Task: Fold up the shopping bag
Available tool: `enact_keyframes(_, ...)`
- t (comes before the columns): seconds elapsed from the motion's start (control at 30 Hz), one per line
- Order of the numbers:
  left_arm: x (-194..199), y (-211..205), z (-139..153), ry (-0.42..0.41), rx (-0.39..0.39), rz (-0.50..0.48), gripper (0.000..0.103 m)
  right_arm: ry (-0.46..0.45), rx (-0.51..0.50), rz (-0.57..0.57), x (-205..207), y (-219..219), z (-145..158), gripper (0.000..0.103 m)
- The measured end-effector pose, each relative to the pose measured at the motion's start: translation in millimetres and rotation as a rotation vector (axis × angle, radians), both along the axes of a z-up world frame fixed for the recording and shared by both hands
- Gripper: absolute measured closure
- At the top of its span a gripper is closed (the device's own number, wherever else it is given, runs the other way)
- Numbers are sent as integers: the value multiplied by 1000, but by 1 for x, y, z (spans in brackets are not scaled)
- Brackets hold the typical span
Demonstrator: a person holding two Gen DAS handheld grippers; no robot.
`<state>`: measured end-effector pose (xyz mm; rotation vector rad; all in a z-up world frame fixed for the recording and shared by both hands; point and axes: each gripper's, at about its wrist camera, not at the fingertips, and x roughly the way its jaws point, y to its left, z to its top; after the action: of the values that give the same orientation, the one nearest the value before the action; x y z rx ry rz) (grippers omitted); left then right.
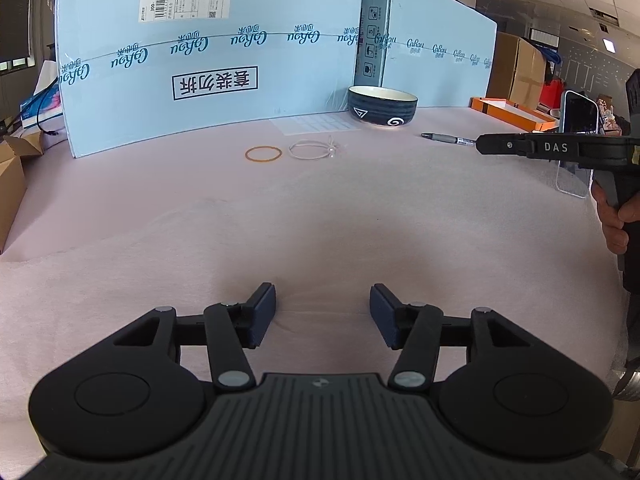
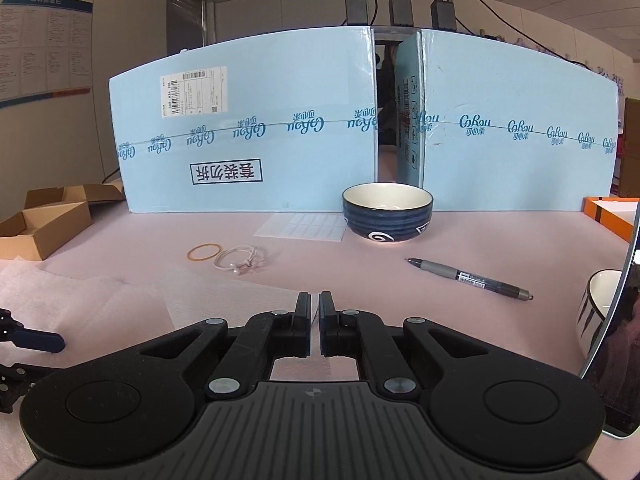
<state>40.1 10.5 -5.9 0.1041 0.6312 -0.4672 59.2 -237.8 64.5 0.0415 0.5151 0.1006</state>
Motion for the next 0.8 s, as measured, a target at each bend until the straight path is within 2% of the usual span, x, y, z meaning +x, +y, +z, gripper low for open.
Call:
enact_keyframes(0.13,3,-9,3,8,31,12,44,11,-66,-48,16,-7,-6,99)
enact_keyframes(0.4,25,-20,7,25,61,59,43,84,-66,-106,49,-34,-19,99)
enact_keyframes(0.53,36,-28,11,20,70,54,43,142,-22,-130,63,-53,-21,99)
enact_keyframes(0.6,40,-31,12,20,70,53,43,194,47,-133,67,-65,-24,98)
enact_keyframes(0.67,40,-33,12,20,78,51,43,226,124,-129,64,-77,-24,90)
enact_keyframes(0.8,26,-25,13,-1,129,68,43,220,142,-122,41,-89,-12,88)
